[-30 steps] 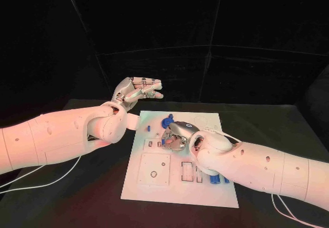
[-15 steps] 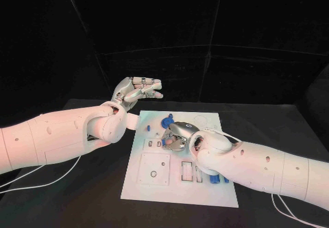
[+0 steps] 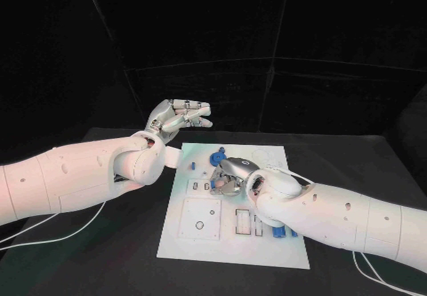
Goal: Assemble the parts on the task board
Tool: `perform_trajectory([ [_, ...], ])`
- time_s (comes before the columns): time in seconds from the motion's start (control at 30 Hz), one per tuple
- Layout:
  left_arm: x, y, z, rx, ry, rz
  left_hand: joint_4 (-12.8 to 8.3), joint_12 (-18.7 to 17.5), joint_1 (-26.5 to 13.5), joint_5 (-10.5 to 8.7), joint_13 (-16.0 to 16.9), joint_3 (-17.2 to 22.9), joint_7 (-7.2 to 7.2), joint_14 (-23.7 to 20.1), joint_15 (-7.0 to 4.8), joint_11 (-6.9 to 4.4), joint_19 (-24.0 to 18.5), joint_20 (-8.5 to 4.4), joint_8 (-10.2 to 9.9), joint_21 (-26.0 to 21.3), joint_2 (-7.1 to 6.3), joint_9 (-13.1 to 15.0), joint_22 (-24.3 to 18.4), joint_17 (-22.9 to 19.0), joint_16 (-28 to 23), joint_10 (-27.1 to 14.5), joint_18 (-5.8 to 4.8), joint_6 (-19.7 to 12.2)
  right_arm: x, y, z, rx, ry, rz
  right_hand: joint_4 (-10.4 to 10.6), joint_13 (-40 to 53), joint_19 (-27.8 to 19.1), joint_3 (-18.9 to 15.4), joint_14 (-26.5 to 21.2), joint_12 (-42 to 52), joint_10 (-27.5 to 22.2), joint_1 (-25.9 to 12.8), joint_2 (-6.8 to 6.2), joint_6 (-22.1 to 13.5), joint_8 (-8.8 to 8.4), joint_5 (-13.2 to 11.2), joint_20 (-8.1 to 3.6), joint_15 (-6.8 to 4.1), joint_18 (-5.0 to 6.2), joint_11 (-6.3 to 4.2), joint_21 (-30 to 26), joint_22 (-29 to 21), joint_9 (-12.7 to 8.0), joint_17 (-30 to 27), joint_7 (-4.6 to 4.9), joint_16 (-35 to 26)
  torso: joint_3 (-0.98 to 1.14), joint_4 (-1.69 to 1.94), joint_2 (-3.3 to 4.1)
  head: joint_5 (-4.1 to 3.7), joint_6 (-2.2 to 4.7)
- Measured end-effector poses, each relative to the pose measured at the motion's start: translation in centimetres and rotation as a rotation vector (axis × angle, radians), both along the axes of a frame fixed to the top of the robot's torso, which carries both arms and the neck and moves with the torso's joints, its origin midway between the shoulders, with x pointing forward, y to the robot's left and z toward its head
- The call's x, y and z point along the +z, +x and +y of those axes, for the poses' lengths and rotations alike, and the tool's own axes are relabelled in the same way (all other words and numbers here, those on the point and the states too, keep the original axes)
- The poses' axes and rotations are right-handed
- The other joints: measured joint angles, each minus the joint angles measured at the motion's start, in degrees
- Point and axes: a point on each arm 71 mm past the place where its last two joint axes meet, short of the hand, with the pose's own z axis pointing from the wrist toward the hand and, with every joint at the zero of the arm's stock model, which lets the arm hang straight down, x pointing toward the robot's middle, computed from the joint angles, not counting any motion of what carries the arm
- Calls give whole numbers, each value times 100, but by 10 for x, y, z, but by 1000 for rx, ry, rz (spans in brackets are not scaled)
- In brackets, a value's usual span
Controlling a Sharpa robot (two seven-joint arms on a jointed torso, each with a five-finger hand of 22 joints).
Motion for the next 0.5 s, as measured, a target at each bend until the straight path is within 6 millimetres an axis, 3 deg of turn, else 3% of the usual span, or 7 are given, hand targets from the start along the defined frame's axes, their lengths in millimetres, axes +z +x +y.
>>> perform_trajectory([
  [0.13, 0, 0, 0, -1, 0, 1, 0, 0, 0, 0, 0, 0, 0, 0, 0, 0, 0, 0, 0, 0, 0, 0, 0, 1, 0, 0, 0, 0, -1, 0, -1, -5, 6, -3, 113, -39, 0, -178, 13, -66, -41, -13, -13, -182, -66, -131, 0, 29, 0, 42, -10, 0, -7, 1, 44, -28, 0, 0, 0, 0, -3],
  [0.27, 0, 0, 0, -2, 0, 2, -17, 0, 0, 0, 0, -17, 0, 26, -19, 0, 16, -16, 0, 0, 0, 0, 1, 17, 0, 0, 1, 0, -1, -2, -2, -12, 21, -14, 166, -41, 0, -310, 13, -66, -69, 3, -28, -370, -105, -73, 40, 71, -1, 69, -10, 0, -25, 5, 98, -28, 0, 0, -2, -3, -3],
  [0.5, -1, 1, 1, -1, 2, 8, -55, 0, 0, 0, 0, -55, 0, 259, -73, -1, 160, -79, 0, 88, 0, 0, 39, 117, 67, 1, 0, 0, 5, -6, -5, -22, 68, -51, 211, -46, -21, -417, 13, -66, -91, 63, -88, -419, -104, -57, 61, 71, -1, 91, -32, 0, -18, 4, 111, -50, 1, 0, -6, -19, 16],
])
